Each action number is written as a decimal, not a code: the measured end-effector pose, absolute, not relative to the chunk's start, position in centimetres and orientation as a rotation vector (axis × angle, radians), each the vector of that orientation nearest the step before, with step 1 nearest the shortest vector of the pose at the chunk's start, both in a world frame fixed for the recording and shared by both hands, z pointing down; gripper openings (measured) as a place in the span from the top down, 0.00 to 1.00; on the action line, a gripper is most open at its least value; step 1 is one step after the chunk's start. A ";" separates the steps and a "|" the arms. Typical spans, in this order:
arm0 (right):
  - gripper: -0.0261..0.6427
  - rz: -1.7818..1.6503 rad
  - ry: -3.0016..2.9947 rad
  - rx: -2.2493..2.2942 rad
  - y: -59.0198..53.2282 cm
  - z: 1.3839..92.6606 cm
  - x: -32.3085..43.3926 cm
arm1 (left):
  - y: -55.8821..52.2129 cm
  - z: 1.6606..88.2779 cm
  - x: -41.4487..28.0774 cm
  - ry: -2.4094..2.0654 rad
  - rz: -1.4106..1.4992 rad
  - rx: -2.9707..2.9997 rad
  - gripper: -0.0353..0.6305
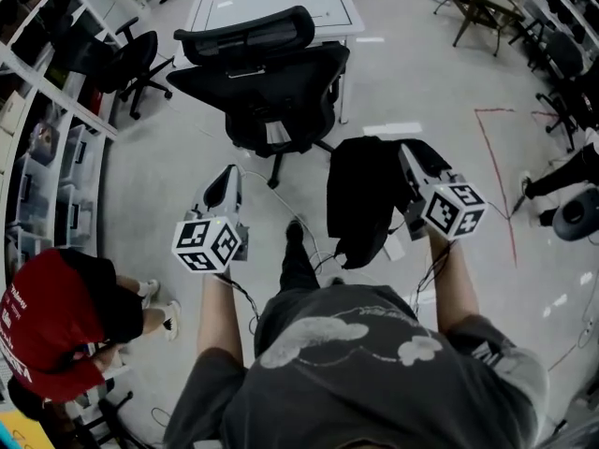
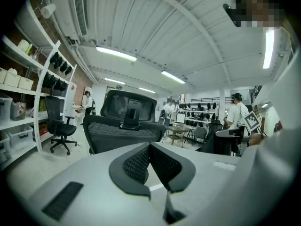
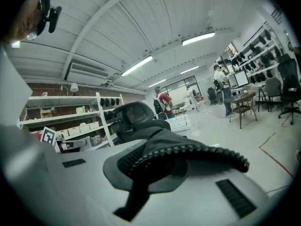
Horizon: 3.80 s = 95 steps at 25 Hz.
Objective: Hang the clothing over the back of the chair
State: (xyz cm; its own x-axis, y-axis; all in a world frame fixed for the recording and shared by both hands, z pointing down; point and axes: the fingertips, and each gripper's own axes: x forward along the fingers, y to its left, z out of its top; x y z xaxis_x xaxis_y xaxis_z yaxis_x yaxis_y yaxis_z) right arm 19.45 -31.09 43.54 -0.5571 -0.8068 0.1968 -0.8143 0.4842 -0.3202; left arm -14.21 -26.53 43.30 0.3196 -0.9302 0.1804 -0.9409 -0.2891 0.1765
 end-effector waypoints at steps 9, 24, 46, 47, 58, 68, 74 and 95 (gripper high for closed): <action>0.97 0.534 -2.637 1.702 -41.2 40.7 20.5 | -38.4 41.4 -18.0 -1.695 0.027 2.359 0.94; 0.97 0.247 -2.543 1.811 -58.4 33.3 18.2 | -50.0 39.1 -24.1 -1.706 0.014 2.381 0.94; 0.97 -0.092 -2.807 1.249 -72.4 22.3 -4.0 | -56.6 36.6 -34.2 -1.819 -0.021 2.285 0.94; 0.97 -0.120 -2.824 1.209 -72.4 21.8 -5.2 | -56.9 36.2 -34.6 -1.831 -0.029 2.286 0.94; 0.97 -0.330 -3.008 0.923 -68.5 15.9 -12.6 | -58.5 31.8 -35.0 -1.868 -0.059 2.392 0.94; 0.97 -0.408 -3.100 0.713 -61.1 15.3 -13.8 | -55.7 31.8 -33.2 -1.893 -0.057 2.363 0.94; 0.97 -0.556 -3.073 0.610 -54.9 14.9 -13.8 | -51.3 30.9 -30.7 -1.910 -0.055 2.379 0.94; 0.97 -0.476 -3.089 0.464 -36.2 20.8 -9.3 | -37.5 29.5 -22.4 -1.972 -0.034 2.356 0.94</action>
